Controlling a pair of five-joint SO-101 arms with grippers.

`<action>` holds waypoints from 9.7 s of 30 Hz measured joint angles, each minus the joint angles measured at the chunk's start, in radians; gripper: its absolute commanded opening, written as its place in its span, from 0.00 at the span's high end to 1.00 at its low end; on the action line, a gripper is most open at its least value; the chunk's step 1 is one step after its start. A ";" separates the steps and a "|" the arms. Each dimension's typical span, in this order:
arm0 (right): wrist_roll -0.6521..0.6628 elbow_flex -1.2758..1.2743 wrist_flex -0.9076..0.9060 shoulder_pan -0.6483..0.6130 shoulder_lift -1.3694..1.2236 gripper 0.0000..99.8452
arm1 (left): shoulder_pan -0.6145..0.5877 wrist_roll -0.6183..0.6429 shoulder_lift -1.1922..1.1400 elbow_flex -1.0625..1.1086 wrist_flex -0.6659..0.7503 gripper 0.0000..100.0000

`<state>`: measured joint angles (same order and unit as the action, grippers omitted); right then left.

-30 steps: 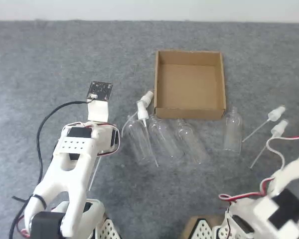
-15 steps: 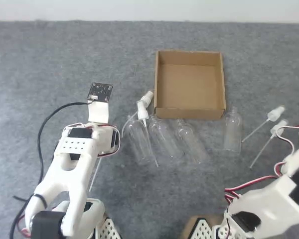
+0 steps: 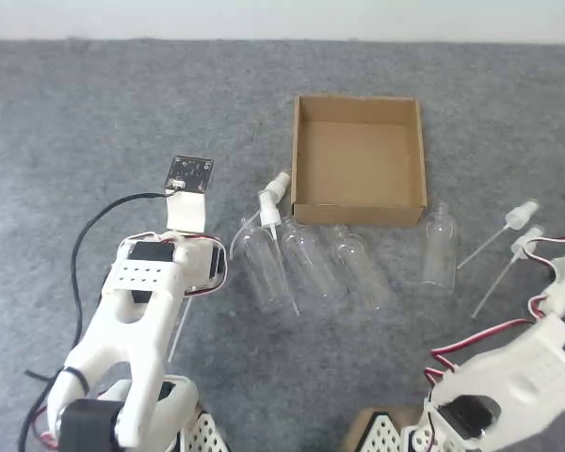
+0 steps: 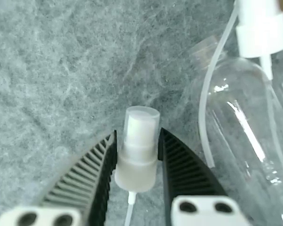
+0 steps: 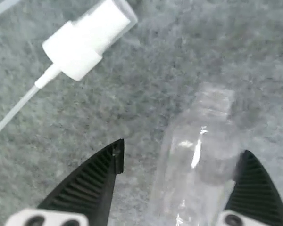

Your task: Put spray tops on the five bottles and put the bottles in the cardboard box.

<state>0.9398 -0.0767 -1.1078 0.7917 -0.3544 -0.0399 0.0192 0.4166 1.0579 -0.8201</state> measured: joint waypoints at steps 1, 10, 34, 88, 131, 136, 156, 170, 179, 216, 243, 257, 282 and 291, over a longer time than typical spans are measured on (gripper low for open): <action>0.000 0.002 0.000 0.000 -0.009 0.81 | 0.000 0.000 0.000 0.000 0.000 0.87; -0.015 0.009 -0.029 -0.018 -0.043 1.00 | 0.000 0.000 0.000 0.000 0.000 0.87; -0.267 -0.222 0.031 -0.126 0.106 0.99 | 0.000 0.000 0.000 0.000 -0.006 0.84; -0.196 -0.350 0.146 -0.032 0.334 0.99 | 0.012 -0.044 0.261 -0.247 -0.348 0.99; -0.061 -0.330 -0.038 -0.153 0.334 0.78 | 0.011 -0.044 0.443 0.107 -0.092 0.99; -0.052 -0.301 -0.041 -0.153 0.334 0.71 | 0.009 -0.044 0.445 0.121 -0.092 0.99; 0.126 -0.347 -0.041 -0.186 0.334 0.72 | 0.011 -0.044 0.445 0.123 -0.092 0.99; 0.138 -0.436 0.038 -0.186 0.350 0.93 | 0.011 -0.044 0.445 0.123 -0.092 0.99; 0.140 -0.440 0.052 -0.147 0.370 0.91 | 0.011 -0.044 0.445 0.123 -0.092 0.99; 0.285 -0.473 0.046 -0.104 0.367 0.72 | 0.011 -0.044 0.445 0.123 -0.092 0.99; -0.091 -0.361 -0.043 -0.310 0.609 0.99 | 0.011 -0.044 0.445 -0.035 -0.097 0.99; -0.629 -0.356 -0.117 -1.138 0.947 0.99 | 0.011 -0.044 0.445 -0.664 -0.327 0.99; -0.763 -0.928 0.660 -1.688 1.079 0.99 | 0.009 0.250 0.456 -0.856 -0.196 0.99; -0.766 -1.046 0.773 -1.695 1.231 0.99 | 0.012 0.273 0.457 -0.715 -0.098 0.99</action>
<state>0.1741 -1.1231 -0.3345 -0.9037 0.8761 -0.0276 0.2923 0.8738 0.3429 -0.9183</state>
